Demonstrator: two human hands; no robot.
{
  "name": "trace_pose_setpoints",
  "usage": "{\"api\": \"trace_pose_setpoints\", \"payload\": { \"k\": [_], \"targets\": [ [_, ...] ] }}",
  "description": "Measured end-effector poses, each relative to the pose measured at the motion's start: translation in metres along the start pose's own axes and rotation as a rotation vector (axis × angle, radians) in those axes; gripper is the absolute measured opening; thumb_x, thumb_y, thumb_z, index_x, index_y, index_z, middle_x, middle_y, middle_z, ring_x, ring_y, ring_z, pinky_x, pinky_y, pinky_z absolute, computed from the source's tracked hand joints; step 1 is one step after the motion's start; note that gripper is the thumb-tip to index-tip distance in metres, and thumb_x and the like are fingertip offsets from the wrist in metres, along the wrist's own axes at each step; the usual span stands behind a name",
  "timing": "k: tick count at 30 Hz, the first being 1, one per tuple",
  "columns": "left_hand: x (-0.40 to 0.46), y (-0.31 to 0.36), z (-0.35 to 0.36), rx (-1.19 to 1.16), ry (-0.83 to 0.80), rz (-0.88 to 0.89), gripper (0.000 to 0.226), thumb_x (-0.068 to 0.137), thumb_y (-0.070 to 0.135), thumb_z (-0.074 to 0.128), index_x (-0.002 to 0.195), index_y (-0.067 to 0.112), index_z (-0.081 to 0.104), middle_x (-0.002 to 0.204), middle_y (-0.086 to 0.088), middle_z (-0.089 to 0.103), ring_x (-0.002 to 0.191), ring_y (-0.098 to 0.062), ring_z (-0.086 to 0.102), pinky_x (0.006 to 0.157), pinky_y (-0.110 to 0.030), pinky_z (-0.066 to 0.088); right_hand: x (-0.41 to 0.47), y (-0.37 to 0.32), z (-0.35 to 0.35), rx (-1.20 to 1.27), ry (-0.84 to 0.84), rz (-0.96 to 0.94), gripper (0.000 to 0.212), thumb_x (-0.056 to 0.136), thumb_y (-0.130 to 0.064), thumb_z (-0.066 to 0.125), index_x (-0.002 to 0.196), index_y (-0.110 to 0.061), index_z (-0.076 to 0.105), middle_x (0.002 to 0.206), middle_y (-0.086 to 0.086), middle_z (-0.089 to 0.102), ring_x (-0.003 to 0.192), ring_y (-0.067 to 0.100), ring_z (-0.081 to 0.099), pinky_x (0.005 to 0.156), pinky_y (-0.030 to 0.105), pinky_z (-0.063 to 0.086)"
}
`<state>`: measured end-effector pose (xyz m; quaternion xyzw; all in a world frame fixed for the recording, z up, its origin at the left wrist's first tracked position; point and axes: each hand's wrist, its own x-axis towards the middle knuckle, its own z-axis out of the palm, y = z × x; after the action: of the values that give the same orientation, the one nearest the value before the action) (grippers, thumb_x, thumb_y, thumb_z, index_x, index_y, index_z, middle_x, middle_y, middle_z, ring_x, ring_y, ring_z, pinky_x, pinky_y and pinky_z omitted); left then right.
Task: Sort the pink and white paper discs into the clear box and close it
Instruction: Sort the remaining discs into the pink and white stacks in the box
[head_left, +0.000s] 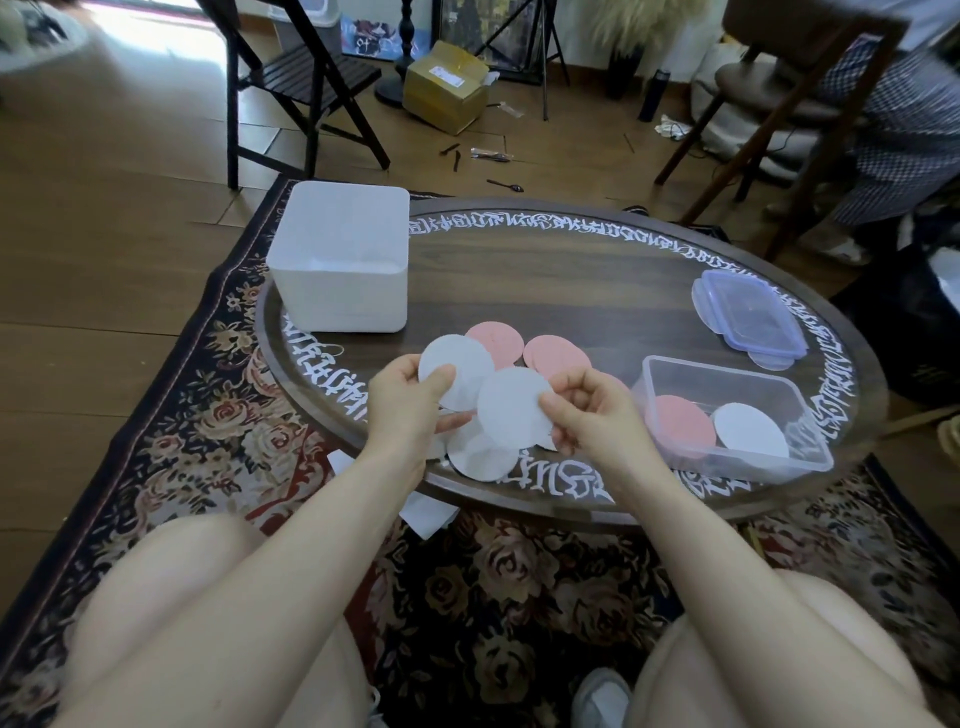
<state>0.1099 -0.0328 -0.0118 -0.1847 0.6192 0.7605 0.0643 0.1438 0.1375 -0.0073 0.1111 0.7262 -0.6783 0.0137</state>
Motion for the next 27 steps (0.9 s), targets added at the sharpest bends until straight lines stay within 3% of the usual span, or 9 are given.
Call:
{"api": "trace_pose_setpoints", "payload": {
  "k": [4, 8, 13, 17, 20, 22, 24, 25, 27],
  "targets": [
    [-0.009, -0.007, 0.008, 0.011, -0.230, -0.074, 0.008, 0.092, 0.016, 0.060, 0.096, 0.011, 0.065, 0.101, -0.013, 0.066, 0.083, -0.025, 0.068, 0.056, -0.031, 0.059, -0.006, -0.001, -0.008, 0.083, 0.017, 0.035, 0.012, 0.089, -0.001, 0.060, 0.086, -0.008, 0.051, 0.052, 0.000, 0.055, 0.039, 0.010, 0.049, 0.039, 0.020, 0.043],
    [-0.018, -0.014, 0.017, 0.125, -0.385, 0.055, 0.017, 0.085, 0.011, 0.067, 0.103, 0.011, 0.065, 0.094, -0.006, 0.071, 0.085, -0.023, 0.069, 0.062, -0.035, 0.059, -0.013, -0.001, -0.015, -0.003, 0.013, 0.025, 0.016, 0.085, -0.001, 0.065, 0.090, -0.007, 0.051, 0.069, 0.003, 0.052, 0.045, 0.010, 0.050, 0.040, 0.020, 0.042],
    [-0.022, -0.023, 0.020, 0.336, -0.420, 0.290, 0.011, 0.082, 0.018, 0.068, 0.093, 0.016, 0.066, 0.086, -0.009, 0.072, 0.082, -0.031, 0.068, 0.070, -0.047, 0.056, -0.020, 0.003, -0.030, -0.302, -0.017, -0.087, 0.033, 0.074, -0.007, 0.078, 0.098, -0.017, 0.057, 0.085, -0.005, 0.057, 0.065, 0.019, 0.045, 0.064, 0.033, 0.047],
    [-0.025, -0.027, 0.021, 0.342, -0.496, 0.366, 0.006, 0.083, 0.019, 0.067, 0.089, 0.021, 0.067, 0.083, -0.002, 0.071, 0.078, -0.025, 0.066, 0.074, -0.047, 0.053, -0.025, 0.000, -0.041, -0.282, -0.027, -0.134, 0.040, 0.074, -0.006, 0.078, 0.105, -0.017, 0.055, 0.085, 0.001, 0.058, 0.062, 0.016, 0.047, 0.059, 0.026, 0.044],
    [-0.028, -0.029, 0.024, 0.418, -0.537, 0.424, 0.004, 0.082, 0.024, 0.065, 0.086, 0.021, 0.065, 0.080, -0.001, 0.068, 0.074, -0.023, 0.062, 0.071, -0.043, 0.051, -0.028, 0.001, -0.047, -0.331, -0.094, -0.194, 0.021, 0.076, -0.006, 0.077, 0.087, -0.009, 0.059, 0.077, 0.014, 0.059, 0.066, 0.022, 0.051, 0.065, 0.036, 0.046],
    [-0.028, -0.033, 0.023, 0.650, -0.469, 0.612, 0.010, 0.084, 0.029, 0.063, 0.085, 0.019, 0.064, 0.080, 0.000, 0.064, 0.073, -0.017, 0.056, 0.066, -0.037, 0.046, -0.030, 0.003, -0.050, -0.373, -0.099, -0.201, 0.019, 0.076, -0.005, 0.077, 0.077, -0.011, 0.059, 0.066, 0.005, 0.058, 0.063, 0.020, 0.051, 0.062, 0.035, 0.044],
    [-0.025, -0.036, 0.021, 0.962, -0.322, 0.941, 0.022, 0.084, 0.040, 0.058, 0.082, 0.018, 0.064, 0.080, 0.005, 0.058, 0.072, -0.013, 0.050, 0.058, -0.030, 0.042, -0.033, 0.004, -0.053, -0.379, -0.090, -0.200, 0.020, 0.075, -0.004, 0.077, 0.073, -0.011, 0.059, 0.062, 0.000, 0.056, 0.059, 0.017, 0.049, 0.058, 0.030, 0.041],
    [-0.025, -0.035, 0.020, 1.018, -0.308, 1.004, 0.025, 0.084, 0.042, 0.057, 0.082, 0.018, 0.064, 0.081, 0.005, 0.055, 0.070, -0.012, 0.047, 0.056, -0.029, 0.040, -0.033, 0.005, -0.054, -0.377, -0.088, -0.199, 0.020, 0.075, -0.003, 0.077, 0.073, -0.011, 0.059, 0.061, 0.000, 0.056, 0.058, 0.017, 0.048, 0.057, 0.029, 0.040],
    [-0.027, -0.035, 0.020, 0.997, -0.371, 0.917, 0.019, 0.086, 0.039, 0.061, 0.088, 0.020, 0.065, 0.085, 0.006, 0.053, 0.067, -0.008, 0.043, 0.059, -0.029, 0.041, -0.033, 0.007, -0.056, -0.380, -0.096, -0.188, 0.020, 0.075, -0.003, 0.077, 0.073, -0.012, 0.060, 0.061, 0.001, 0.055, 0.058, 0.016, 0.048, 0.057, 0.028, 0.040]
  ]
}}
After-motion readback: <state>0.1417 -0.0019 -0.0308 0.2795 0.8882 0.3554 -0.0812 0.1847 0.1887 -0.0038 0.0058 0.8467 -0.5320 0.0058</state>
